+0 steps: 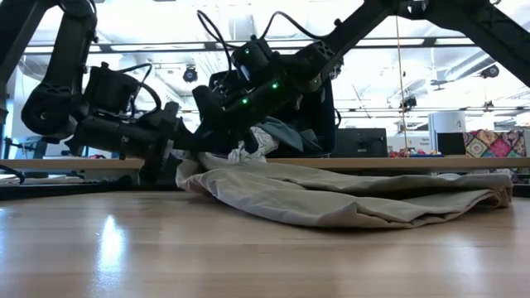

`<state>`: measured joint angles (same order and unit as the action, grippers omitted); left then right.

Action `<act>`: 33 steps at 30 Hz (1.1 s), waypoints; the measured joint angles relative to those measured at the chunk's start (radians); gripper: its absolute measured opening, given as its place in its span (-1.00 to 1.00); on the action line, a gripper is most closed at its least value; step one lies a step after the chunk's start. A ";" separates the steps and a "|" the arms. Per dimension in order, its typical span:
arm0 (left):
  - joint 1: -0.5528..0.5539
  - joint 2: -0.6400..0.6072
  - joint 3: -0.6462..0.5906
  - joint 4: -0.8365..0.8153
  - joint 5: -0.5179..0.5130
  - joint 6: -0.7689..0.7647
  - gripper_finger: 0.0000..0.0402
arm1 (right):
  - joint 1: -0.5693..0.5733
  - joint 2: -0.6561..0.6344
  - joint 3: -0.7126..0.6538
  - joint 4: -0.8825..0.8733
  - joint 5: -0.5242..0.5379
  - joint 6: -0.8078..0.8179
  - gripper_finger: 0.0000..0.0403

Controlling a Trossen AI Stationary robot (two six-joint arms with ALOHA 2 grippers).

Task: Fold Laundry from Bin
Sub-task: Fold the brown shorts from the blue laundry basket

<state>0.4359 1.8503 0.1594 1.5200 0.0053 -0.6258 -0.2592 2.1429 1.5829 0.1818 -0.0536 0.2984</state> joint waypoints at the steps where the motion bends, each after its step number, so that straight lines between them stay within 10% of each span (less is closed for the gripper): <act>1: 0.002 0.000 0.008 -0.003 -0.013 -0.007 0.39 | -0.001 0.000 0.000 0.001 0.001 0.013 -0.28; 10: 0.004 -0.001 0.081 -0.139 -0.093 -0.014 0.31 | -0.016 -0.004 0.000 0.006 -0.047 0.072 -0.11; 18: 0.005 -0.002 0.096 -0.155 -0.185 -0.014 -0.26 | -0.019 -0.045 -0.001 -0.034 -0.041 0.067 -0.11; 24: 0.010 -0.003 0.096 -0.129 -0.272 -0.024 -0.92 | 0.009 -0.204 -0.003 -0.319 0.032 -0.112 -0.10; 33: 0.040 -0.005 0.095 -0.102 -0.371 -0.104 -0.98 | 0.262 -0.520 -0.321 -0.538 0.212 -0.020 -0.10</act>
<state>0.4758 1.8458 0.2543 1.4178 -0.3660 -0.7300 0.0026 1.6227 1.2616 -0.3558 0.1584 0.2780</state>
